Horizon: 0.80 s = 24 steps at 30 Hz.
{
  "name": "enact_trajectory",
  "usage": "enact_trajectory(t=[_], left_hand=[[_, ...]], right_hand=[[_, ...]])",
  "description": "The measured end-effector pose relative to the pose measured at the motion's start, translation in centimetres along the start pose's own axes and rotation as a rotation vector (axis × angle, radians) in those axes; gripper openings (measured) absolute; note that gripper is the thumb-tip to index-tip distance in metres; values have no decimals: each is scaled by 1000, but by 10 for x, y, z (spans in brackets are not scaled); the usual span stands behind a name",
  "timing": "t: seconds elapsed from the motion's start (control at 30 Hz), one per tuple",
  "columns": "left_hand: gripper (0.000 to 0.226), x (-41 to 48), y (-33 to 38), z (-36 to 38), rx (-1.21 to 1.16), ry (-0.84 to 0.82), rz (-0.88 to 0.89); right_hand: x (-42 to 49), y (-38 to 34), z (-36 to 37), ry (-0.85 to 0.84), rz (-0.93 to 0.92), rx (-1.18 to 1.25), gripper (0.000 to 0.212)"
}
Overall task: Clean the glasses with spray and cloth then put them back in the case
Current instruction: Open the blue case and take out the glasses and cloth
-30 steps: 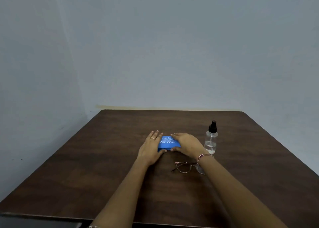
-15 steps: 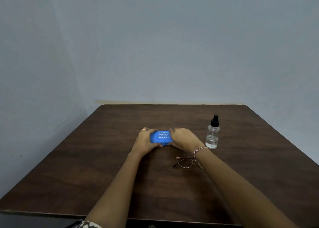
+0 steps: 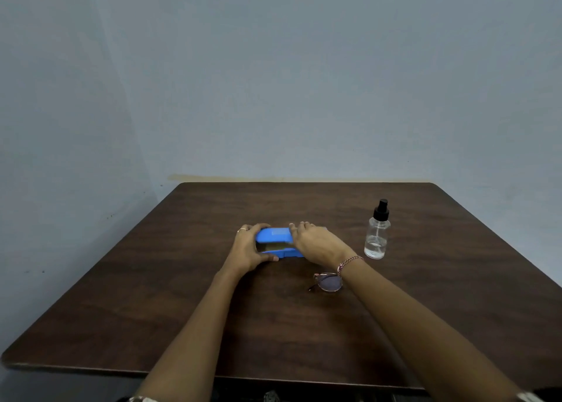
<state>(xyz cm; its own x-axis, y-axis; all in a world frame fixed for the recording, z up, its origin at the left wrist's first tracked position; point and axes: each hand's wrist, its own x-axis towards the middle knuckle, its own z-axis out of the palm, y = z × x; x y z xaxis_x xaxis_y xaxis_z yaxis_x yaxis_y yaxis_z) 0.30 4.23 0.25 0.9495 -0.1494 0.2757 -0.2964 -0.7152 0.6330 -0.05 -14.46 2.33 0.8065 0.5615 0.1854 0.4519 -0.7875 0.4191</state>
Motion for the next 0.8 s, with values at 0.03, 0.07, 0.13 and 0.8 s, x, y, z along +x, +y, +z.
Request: enact_trajectory(t=[0.03, 0.07, 0.13, 0.8], left_hand=[[78, -2, -1, -4, 3, -13, -9], [80, -4, -3, -7, 8, -20, -18], [83, -9, -6, -12, 8, -7, -32], [78, -38, -35, -33, -209, 177, -261]], right_hand=[[4, 0, -4, 10, -7, 28, 47], [8, 0, -7, 9, -21, 51, 47], [15, -1, -13, -14, -39, 102, 46], [78, -6, -17, 81, 107, 781, 26]])
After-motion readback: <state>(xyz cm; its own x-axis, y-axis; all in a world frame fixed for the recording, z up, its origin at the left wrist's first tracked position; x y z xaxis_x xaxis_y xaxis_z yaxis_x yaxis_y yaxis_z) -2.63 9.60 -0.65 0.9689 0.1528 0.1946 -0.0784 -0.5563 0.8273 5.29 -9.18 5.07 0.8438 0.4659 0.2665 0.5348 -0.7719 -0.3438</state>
